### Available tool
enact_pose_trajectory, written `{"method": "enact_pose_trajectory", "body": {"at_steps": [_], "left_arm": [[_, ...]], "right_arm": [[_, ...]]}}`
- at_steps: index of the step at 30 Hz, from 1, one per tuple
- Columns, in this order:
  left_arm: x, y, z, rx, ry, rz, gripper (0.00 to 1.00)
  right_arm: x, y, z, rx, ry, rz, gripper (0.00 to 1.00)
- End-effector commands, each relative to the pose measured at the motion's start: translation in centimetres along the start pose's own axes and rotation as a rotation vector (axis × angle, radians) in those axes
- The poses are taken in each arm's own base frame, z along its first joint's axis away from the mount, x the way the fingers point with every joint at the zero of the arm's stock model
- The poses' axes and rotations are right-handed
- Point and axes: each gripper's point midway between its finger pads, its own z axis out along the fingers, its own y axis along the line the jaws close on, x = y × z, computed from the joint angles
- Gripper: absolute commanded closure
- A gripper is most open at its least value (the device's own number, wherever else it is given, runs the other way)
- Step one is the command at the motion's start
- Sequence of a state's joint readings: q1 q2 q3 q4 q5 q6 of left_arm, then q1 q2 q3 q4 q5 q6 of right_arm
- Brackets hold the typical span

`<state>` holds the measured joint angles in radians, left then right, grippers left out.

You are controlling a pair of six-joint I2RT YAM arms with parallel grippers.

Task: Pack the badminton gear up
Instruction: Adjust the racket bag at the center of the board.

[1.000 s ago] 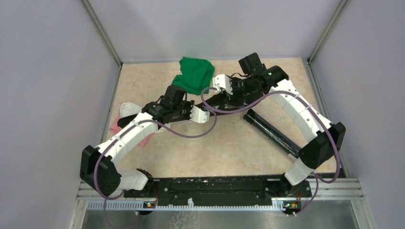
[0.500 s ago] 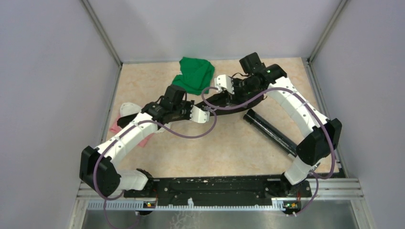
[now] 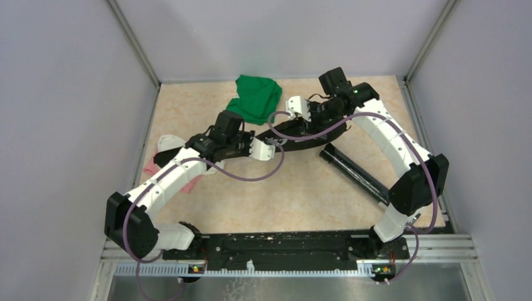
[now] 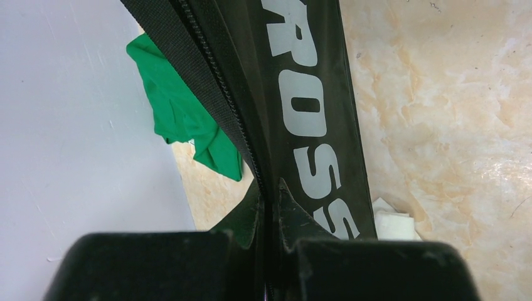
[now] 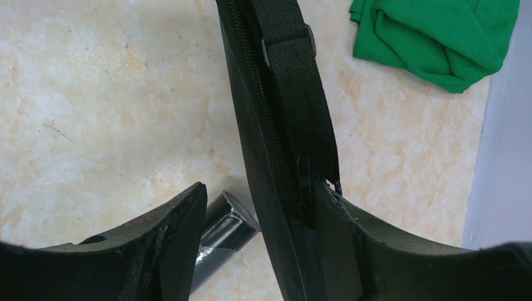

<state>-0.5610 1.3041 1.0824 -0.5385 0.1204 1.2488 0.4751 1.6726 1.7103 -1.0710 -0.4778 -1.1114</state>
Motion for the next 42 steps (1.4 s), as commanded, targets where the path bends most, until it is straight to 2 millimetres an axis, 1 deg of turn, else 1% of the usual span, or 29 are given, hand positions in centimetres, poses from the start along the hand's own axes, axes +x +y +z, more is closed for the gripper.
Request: {"method": "enact_pose_trajectory", "body": {"at_steps": [1, 5, 12, 17, 22, 25, 32, 33, 34, 38, 39, 42], "left_arm": [[-0.8, 2.7, -2.0, -0.109, -0.044, 0.014, 1.00], [-0.7, 2.9, -2.1, -0.110, -0.049, 0.007, 1.00], [-0.5, 3.1, -2.1, -0.114, -0.045, -0.002, 1.00], [-0.3, 3.3, -2.1, -0.118, -0.046, -0.009, 1.00], [-0.2, 3.5, -2.1, -0.116, -0.046, -0.019, 1.00], [-0.1, 3.7, -2.2, -0.119, -0.048, -0.026, 1.00], [-0.3, 3.6, -2.0, -0.110, -0.072, -0.058, 1.00], [-0.6, 3.6, -2.1, -0.107, -0.087, -0.066, 0.97], [-0.9, 3.4, -2.0, -0.099, -0.104, -0.080, 0.87], [-3.2, 3.2, -2.2, -0.072, -0.223, -0.148, 0.50], [-3.9, 3.3, -2.2, -0.071, -0.256, -0.169, 0.38], [-5.9, 3.8, -2.2, -0.065, -0.361, -0.210, 0.17]], "right_arm": [[1.0, -0.4, -0.2, 0.010, 0.018, 0.002, 0.40], [1.6, -0.4, -0.1, 0.015, 0.009, 0.013, 0.47], [2.9, -0.9, -0.8, 0.045, -0.002, 0.041, 0.51], [3.9, -0.6, -0.8, 0.053, -0.002, 0.057, 0.57], [4.7, -0.9, -1.6, 0.077, -0.017, 0.078, 0.64], [4.9, -0.9, -2.0, 0.087, -0.027, 0.088, 0.70], [4.2, 0.7, -1.7, 0.069, -0.092, 0.108, 0.93], [4.0, 1.0, -1.6, 0.065, -0.107, 0.113, 0.96], [3.7, 1.0, -1.6, 0.074, -0.122, 0.113, 1.00], [2.9, 1.2, -1.1, 0.111, -0.147, 0.099, 1.00], [2.6, 1.1, -1.0, 0.118, -0.153, 0.091, 1.00], [1.3, 1.1, -0.5, 0.111, -0.176, 0.079, 1.00]]}}
